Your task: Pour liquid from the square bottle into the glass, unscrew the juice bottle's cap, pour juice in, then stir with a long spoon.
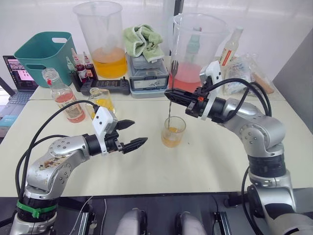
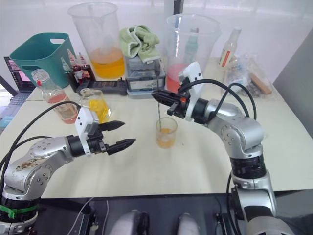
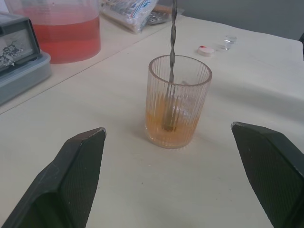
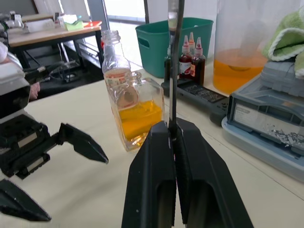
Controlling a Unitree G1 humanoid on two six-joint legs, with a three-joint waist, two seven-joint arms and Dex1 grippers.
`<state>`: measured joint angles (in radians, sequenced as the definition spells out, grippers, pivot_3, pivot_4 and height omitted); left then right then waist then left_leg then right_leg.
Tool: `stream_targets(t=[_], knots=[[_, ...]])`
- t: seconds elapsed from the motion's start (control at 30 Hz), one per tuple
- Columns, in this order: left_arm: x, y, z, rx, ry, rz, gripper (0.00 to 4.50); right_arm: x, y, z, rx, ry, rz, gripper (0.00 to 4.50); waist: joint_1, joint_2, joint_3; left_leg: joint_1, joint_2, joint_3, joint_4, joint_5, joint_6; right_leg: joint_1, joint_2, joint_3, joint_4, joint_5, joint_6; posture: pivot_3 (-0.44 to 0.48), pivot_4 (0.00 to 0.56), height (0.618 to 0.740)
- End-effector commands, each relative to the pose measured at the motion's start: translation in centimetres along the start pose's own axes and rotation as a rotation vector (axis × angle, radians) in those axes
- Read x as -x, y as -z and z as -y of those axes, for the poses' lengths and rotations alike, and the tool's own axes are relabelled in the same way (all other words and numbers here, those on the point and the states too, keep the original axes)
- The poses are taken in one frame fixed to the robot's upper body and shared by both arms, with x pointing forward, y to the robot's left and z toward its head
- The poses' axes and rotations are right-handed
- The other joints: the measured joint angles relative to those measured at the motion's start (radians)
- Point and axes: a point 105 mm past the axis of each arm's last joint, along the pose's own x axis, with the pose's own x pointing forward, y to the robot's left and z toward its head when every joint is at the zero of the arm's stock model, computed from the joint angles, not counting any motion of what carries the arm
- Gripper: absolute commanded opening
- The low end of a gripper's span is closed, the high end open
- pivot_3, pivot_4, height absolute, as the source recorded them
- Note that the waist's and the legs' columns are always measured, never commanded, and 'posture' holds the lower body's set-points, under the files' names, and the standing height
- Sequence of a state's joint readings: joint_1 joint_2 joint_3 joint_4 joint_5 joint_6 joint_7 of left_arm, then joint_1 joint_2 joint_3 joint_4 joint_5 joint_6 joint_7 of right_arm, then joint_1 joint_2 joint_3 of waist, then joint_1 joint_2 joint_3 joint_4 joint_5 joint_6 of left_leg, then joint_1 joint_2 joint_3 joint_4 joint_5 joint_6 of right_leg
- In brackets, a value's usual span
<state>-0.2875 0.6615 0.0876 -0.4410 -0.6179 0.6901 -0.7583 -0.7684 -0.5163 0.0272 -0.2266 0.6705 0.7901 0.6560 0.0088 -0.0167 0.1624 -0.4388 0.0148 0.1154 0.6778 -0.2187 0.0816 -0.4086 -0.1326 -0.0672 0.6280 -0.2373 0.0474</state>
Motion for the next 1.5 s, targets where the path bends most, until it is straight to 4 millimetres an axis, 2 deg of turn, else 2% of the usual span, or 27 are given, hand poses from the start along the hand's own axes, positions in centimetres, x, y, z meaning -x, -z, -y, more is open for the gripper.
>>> stream_targets(t=[0.03, 0.3, 0.43, 0.57, 0.67, 0.83, 0.97, 1.07, 1.2, 1.33, 1.5], knots=[[0.0, -0.8, 0.1, -0.037, 0.005, 0.025, 4.48, 0.9, -0.6, -0.7, 0.107, -0.047, -0.074, 0.00, 0.001, 0.000, 0.000, 0.000, 0.000, 0.000, 0.000, 0.000, 0.000, 0.000, 0.000, 0.000, 0.000, 0.000, 0.000, 0.000, 0.150, 0.739], [-0.1, -0.5, 0.1, -0.022, 0.014, 0.021, 4.48, 0.6, -1.0, -0.2, 0.237, -0.008, -0.100, 0.00, 0.002, 0.000, 0.000, 0.000, 0.000, 0.000, 0.000, 0.000, 0.000, 0.000, 0.000, 0.000, 0.000, 0.000, 0.000, 0.000, 0.150, 0.739], [-0.1, -0.4, 0.3, -0.026, 0.015, 0.017, 4.48, -0.3, -2.4, -0.3, 0.210, 0.002, 0.043, 0.00, 0.001, 0.000, 0.000, 0.000, 0.000, 0.000, 0.000, 0.000, 0.000, 0.000, 0.000, 0.000, 0.000, 0.000, 0.000, 0.000, 0.150, 0.739], [-0.2, -0.4, 0.5, -0.028, 0.018, 0.016, 4.48, -0.8, -3.2, 0.3, 0.245, 0.054, 0.105, 0.00, 0.002, 0.000, 0.000, 0.000, 0.000, 0.000, 0.000, 0.000, -0.001, 0.000, 0.000, 0.000, 0.000, 0.000, 0.000, 0.000, 0.150, 0.739], [-0.4, -0.5, 0.5, -0.031, 0.024, 0.017, 4.48, -1.0, -2.7, 0.9, 0.290, 0.070, 0.059, 0.00, 0.002, 0.000, 0.000, 0.000, 0.000, 0.000, 0.000, 0.000, -0.001, 0.000, 0.000, 0.000, 0.000, 0.000, 0.000, 0.000, 0.150, 0.739], [-0.5, -0.4, 0.5, -0.036, 0.027, 0.018, 4.48, 0.7, -0.4, 2.4, 0.314, 0.090, -0.111, 0.00, 0.003, 0.000, 0.000, 0.000, 0.000, 0.000, 0.000, 0.000, -0.001, 0.000, 0.000, 0.000, 0.000, 0.000, 0.000, 0.000, 0.150, 0.739], [-0.5, -0.1, 0.6, -0.038, 0.031, 0.014, 4.48, 1.7, -0.2, 1.4, 0.221, 0.044, -0.108, 0.00, 0.003, 0.000, 0.000, 0.000, 0.000, 0.000, 0.000, 0.000, 0.000, 0.000, 0.000, 0.000, 0.000, 0.000, 0.000, 0.000, 0.150, 0.739], [-0.6, 0.0, 0.6, -0.039, 0.035, 0.014, 4.48, 1.7, -1.0, -0.1, 0.112, -0.007, -0.028, 0.00, 0.002, 0.000, 0.000, 0.000, 0.000, 0.000, 0.000, 0.000, -0.001, 0.000, 0.000, 0.000, 0.000, 0.000, 0.000, 0.000, 0.150, 0.739], [-0.8, 0.1, 0.5, -0.045, 0.041, 0.010, 4.48, 1.6, -1.2, -0.9, 0.061, -0.021, -0.008, 0.00, 0.000, 0.000, 0.000, 0.000, 0.000, 0.000, 0.000, 0.000, -0.001, 0.000, 0.000, 0.000, 0.000, 0.000, 0.000, 0.000, 0.150, 0.739], [-1.0, 0.0, 0.4, -0.053, 0.043, 0.007, 4.48, 1.5, -1.5, -0.9, 0.029, -0.001, 0.028, 0.00, 0.000, 0.000, 0.000, 0.000, 0.000, 0.000, 0.000, 0.000, -0.001, 0.000, 0.000, 0.000, 0.000, 0.000, 0.000, 0.000, 0.150, 0.739], [-1.2, -0.3, 0.6, -0.056, 0.049, 0.007, 4.48, 0.9, -1.8, 0.3, 0.115, 0.087, 0.072, 0.00, 0.000, 0.000, 0.000, 0.000, 0.000, 0.000, 0.000, 0.000, -0.001, -0.001, 0.000, 0.000, 0.000, 0.000, 0.000, 0.000, 0.150, 0.739]])
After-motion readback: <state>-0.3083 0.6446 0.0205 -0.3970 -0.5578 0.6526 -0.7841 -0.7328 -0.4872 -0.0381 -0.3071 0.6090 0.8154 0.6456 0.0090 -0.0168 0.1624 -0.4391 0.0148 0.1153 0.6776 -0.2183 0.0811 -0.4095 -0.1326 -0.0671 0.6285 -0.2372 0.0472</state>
